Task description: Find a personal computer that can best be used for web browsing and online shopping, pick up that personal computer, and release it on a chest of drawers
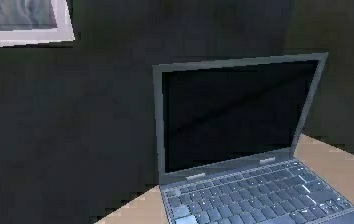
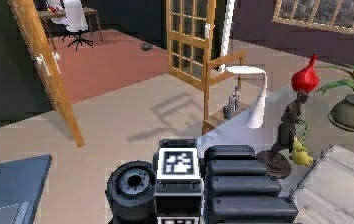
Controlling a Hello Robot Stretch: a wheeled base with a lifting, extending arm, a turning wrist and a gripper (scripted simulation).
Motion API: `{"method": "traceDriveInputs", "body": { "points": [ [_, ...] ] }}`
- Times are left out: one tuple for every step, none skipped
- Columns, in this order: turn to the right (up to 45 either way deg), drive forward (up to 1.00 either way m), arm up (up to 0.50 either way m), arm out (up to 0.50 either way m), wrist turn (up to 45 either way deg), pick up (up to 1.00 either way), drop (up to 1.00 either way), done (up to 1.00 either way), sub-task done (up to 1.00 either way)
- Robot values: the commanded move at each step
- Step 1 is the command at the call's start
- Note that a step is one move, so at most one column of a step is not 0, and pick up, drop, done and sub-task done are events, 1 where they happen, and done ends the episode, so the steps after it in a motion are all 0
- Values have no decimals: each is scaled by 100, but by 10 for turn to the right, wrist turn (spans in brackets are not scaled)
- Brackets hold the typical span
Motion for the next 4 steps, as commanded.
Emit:
{"method": "traceDriveInputs", "body": {
  "points": [
    [-390,0,0,0,0,0,0,0,0],
    [0,5,0,0,0,0,0,0,0],
    [450,0,0,0,0,0,0,0,0],
    [420,0,0,0,0,0,0,0,0]
  ]
}}
